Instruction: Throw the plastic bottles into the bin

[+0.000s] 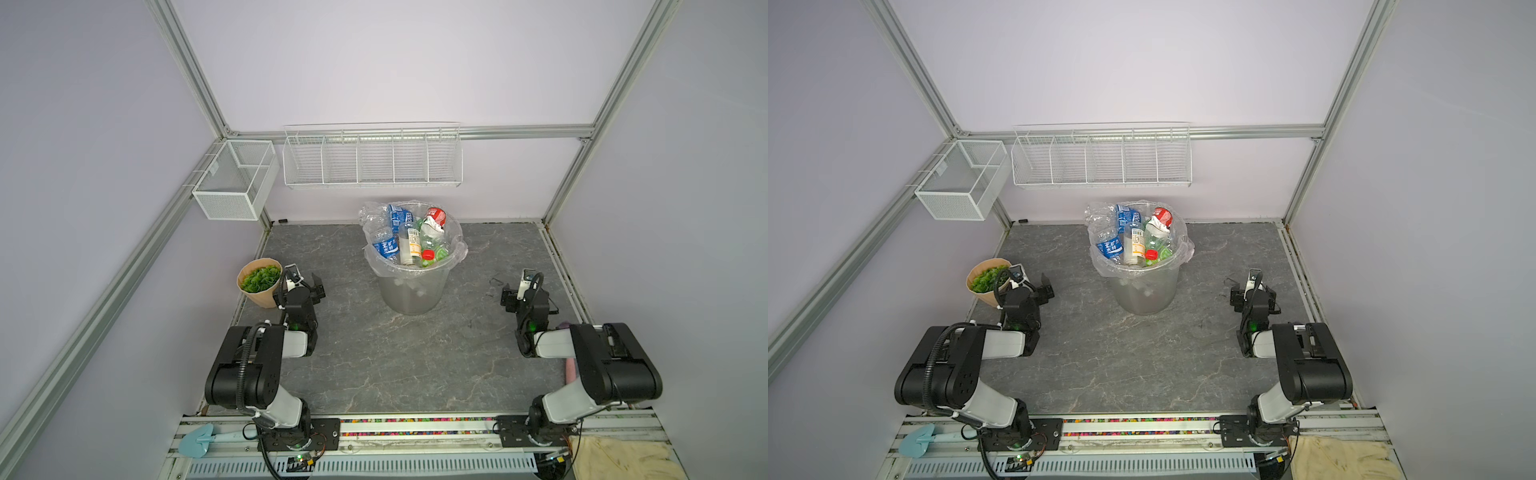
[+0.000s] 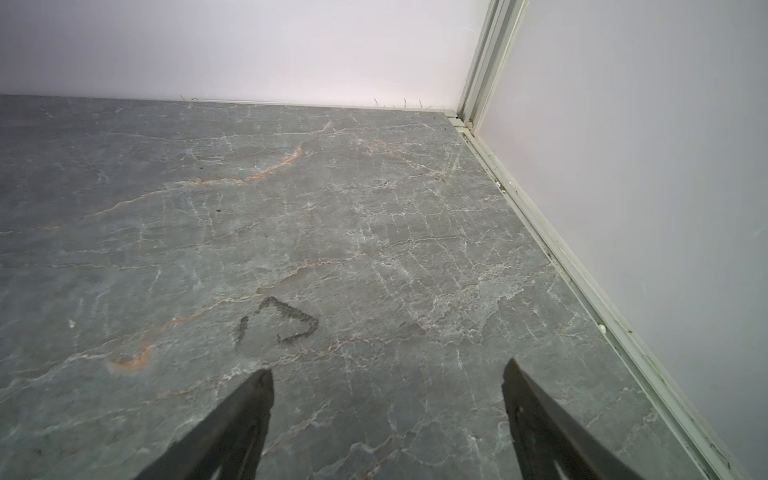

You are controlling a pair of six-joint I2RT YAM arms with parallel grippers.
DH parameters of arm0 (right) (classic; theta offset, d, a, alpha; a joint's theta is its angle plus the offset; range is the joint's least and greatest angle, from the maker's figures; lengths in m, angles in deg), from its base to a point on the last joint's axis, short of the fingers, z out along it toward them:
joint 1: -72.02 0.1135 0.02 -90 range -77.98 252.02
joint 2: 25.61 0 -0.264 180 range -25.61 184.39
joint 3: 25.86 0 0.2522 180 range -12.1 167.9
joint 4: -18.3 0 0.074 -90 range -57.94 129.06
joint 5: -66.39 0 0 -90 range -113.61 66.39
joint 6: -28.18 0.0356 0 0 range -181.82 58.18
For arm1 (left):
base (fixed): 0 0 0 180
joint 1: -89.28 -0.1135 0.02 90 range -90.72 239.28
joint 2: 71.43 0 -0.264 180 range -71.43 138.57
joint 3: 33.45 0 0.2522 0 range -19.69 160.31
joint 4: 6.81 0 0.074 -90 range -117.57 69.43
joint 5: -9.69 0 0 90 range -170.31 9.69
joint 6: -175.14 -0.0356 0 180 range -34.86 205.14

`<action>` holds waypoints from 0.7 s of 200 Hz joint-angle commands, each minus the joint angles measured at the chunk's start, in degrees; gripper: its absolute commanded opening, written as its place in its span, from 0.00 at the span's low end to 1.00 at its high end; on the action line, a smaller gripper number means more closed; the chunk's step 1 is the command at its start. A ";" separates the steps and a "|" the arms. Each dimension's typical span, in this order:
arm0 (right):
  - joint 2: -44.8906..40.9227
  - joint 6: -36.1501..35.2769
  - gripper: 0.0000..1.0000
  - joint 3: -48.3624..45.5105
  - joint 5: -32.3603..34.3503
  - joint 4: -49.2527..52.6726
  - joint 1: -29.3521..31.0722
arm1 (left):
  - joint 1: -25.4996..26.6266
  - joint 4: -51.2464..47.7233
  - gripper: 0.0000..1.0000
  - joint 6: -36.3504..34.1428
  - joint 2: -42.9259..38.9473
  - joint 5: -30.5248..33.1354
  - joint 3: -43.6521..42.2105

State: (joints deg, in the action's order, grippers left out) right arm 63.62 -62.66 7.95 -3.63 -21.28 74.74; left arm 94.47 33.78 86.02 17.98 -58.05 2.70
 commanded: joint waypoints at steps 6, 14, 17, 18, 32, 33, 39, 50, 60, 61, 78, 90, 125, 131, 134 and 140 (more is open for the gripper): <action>-1.12 0.84 0.89 0.45 -0.91 -0.18 -0.13 | -0.18 -2.21 0.98 1.14 -0.37 -1.71 0.05; -1.16 0.84 0.89 0.43 -0.87 -0.18 -0.09 | -0.18 -1.77 0.98 1.05 -0.31 -1.69 -0.03; -1.16 0.84 0.89 0.43 -0.91 -0.12 -0.13 | -0.18 -1.76 0.98 1.05 -0.24 -1.65 0.00; -1.16 0.84 0.89 0.42 -0.91 -0.11 -0.11 | -0.18 -1.73 0.98 1.00 -0.26 -1.63 -0.03; -1.12 0.84 0.89 0.47 -0.87 -0.11 -0.10 | -0.18 -1.42 0.98 1.11 -0.46 -1.66 -0.35; -1.10 0.84 0.89 0.45 -0.89 -0.10 -0.14 | -0.18 -1.21 0.99 1.04 -0.46 -1.68 -0.47; -1.08 0.84 0.89 0.48 -0.87 -0.12 -0.09 | -0.17 0.38 0.99 1.15 -0.61 -2.01 -1.49; -1.06 0.85 0.89 0.56 -0.92 -0.10 -0.12 | -0.14 4.04 0.99 1.13 -0.55 -1.78 -3.25; -0.95 0.84 0.89 0.53 -0.96 -0.04 -0.10 | -0.18 4.93 0.99 0.72 -0.54 -2.61 -3.76; -0.93 0.84 0.89 0.57 -1.03 -0.07 -0.14 | -0.18 4.91 0.99 0.67 -0.54 -2.72 -3.76; -1.21 -2.42 0.89 1.69 -12.68 2.14 -0.92 | -0.14 0.32 1.00 -3.00 -0.47 -10.97 -1.27; -1.45 -2.59 0.89 1.47 -15.38 2.35 -1.60 | -0.74 -2.78 0.99 -2.79 -1.32 -13.35 -0.42; -1.26 -2.39 0.89 1.40 -15.99 1.94 -1.98 | -1.54 -3.19 0.99 -1.70 -1.01 -13.59 0.04; -1.24 -2.02 0.89 1.60 -15.22 2.18 -2.02 | -1.66 -3.88 0.99 -1.14 -0.90 -12.66 0.49; -1.24 -1.79 0.89 1.79 -14.72 2.58 -2.03 | -1.82 -4.41 0.99 -0.87 -0.90 -12.46 0.79; -1.27 -1.54 0.89 1.98 -14.62 3.09 -2.13 | -2.09 -5.04 0.99 -0.51 -0.98 -12.33 1.06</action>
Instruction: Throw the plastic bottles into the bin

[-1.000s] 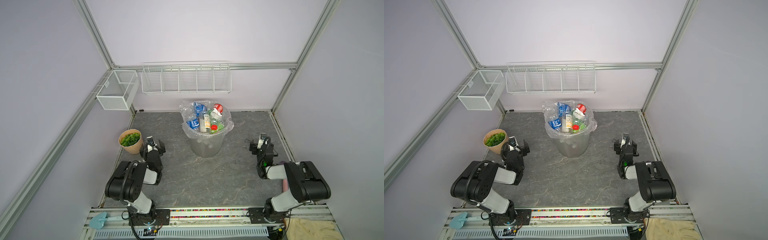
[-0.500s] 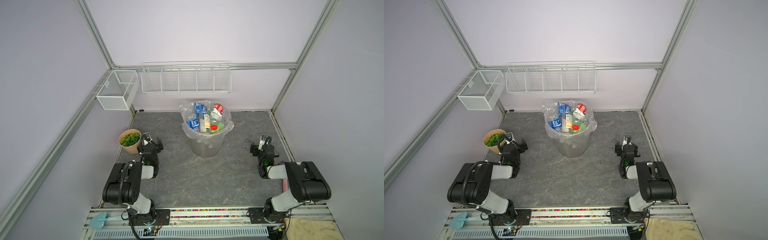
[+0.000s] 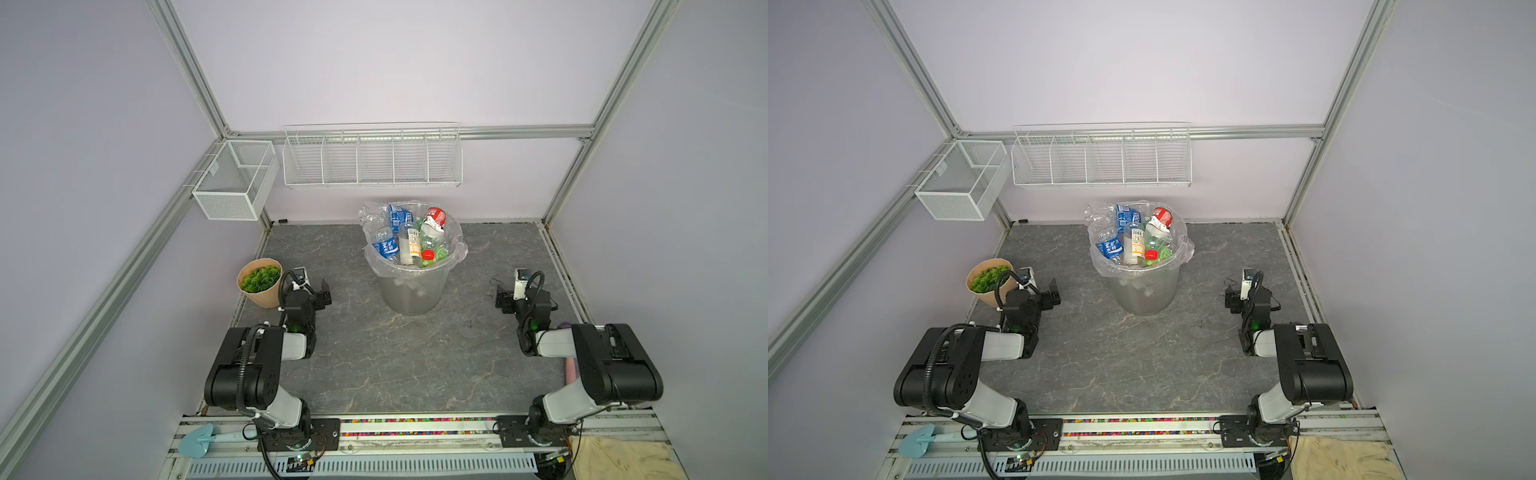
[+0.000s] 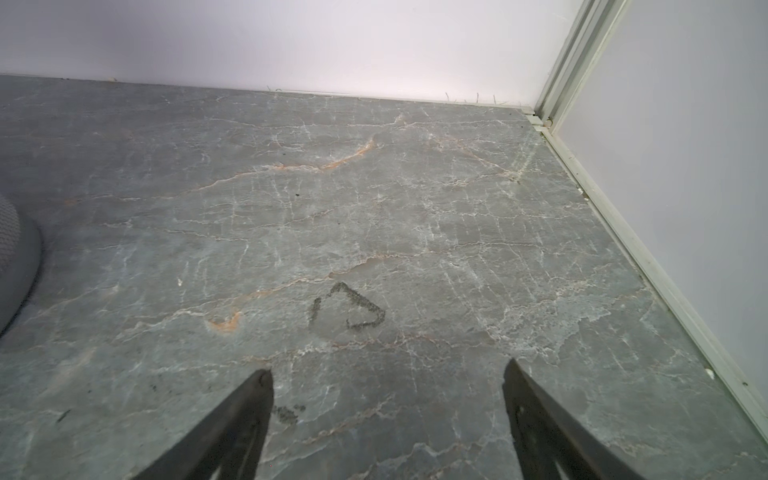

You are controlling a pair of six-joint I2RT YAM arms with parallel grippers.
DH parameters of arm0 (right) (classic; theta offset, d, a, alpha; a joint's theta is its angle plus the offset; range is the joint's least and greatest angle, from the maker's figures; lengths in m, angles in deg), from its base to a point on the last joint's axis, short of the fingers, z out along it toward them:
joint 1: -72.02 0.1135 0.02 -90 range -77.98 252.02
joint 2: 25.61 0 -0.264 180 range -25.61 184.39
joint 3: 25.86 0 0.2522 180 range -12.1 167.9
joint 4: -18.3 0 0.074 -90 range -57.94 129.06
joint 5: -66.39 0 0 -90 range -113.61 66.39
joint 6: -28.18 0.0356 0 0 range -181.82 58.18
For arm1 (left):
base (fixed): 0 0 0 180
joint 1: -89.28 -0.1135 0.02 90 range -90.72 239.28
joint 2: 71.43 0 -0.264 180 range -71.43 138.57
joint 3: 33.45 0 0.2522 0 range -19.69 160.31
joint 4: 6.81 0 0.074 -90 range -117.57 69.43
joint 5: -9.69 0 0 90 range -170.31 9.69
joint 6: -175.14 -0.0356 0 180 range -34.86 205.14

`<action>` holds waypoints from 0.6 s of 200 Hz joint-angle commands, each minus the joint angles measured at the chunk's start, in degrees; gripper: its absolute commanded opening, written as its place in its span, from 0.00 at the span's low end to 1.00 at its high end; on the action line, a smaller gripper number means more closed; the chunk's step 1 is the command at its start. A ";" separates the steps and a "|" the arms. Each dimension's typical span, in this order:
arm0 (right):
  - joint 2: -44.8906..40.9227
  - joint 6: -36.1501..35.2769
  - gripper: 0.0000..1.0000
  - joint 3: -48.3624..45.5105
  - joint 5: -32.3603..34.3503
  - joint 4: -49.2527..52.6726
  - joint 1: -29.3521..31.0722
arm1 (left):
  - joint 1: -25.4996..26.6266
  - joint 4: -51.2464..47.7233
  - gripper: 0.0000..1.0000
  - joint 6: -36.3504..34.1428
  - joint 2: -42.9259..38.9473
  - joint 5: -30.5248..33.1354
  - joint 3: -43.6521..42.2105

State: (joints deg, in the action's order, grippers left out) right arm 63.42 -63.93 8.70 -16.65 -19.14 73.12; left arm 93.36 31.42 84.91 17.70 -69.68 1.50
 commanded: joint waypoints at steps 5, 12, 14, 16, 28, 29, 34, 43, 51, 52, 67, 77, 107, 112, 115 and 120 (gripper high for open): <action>-1.14 -0.26 0.89 1.18 -1.60 0.93 -0.57 | -1.06 -2.51 0.99 0.60 -0.64 -0.80 2.13; -1.03 -0.35 0.89 1.13 -1.60 0.80 -0.54 | -1.09 -2.18 0.99 0.59 -0.54 -0.72 2.11; -1.05 -0.35 0.89 1.10 -1.60 0.72 -0.54 | -1.09 -2.16 0.99 0.58 -0.53 -0.75 2.10; -1.03 -0.35 0.89 1.11 -1.60 0.68 -0.52 | -1.09 -2.15 0.99 0.58 -0.53 -0.71 2.10; -1.10 -0.35 0.89 1.09 -1.60 0.66 -0.49 | -1.04 -2.15 0.99 0.53 -0.53 -0.70 2.09; -1.03 -0.35 0.89 1.09 -1.60 0.66 -0.49 | -1.07 -2.15 0.99 0.56 -0.53 -0.70 2.10; -1.12 -0.36 0.89 1.05 -1.60 0.70 -0.52 | -1.09 -2.15 0.99 0.58 -0.53 -0.77 2.06; -1.09 -0.35 0.89 1.09 -1.60 0.71 -0.49 | -1.09 -1.69 0.99 0.50 -0.41 -0.73 1.95; -1.11 -0.29 0.89 1.13 -1.61 0.67 -0.57 | -1.09 -1.18 0.99 0.35 -0.37 -0.71 1.71; -1.13 -0.32 0.89 1.11 -1.65 0.67 -0.57 | -1.09 -1.10 0.99 0.38 -0.36 -0.71 1.69; -1.09 -0.27 0.89 1.09 -1.60 0.68 -0.49 | -1.01 -1.07 0.99 0.32 -0.33 -0.76 1.71; -1.06 -0.26 0.89 1.09 -1.60 0.68 -0.55 | -1.00 -1.00 0.99 0.34 -0.35 -0.61 1.68; -1.12 -0.26 0.89 1.04 -1.60 0.62 -0.59 | -1.00 -1.01 0.99 0.34 -0.33 -0.69 1.73; -1.14 -0.26 0.89 1.08 -1.60 0.68 -0.61 | -1.00 -1.01 0.99 0.40 -0.33 -0.71 1.69; -1.13 -0.26 0.89 1.06 -1.60 0.68 -0.62 | -1.00 -1.01 0.99 0.35 -0.35 -0.70 1.69; -1.13 -0.26 0.89 1.09 -1.61 0.71 -0.62 | -1.00 -1.01 0.99 0.37 -0.35 -0.70 1.64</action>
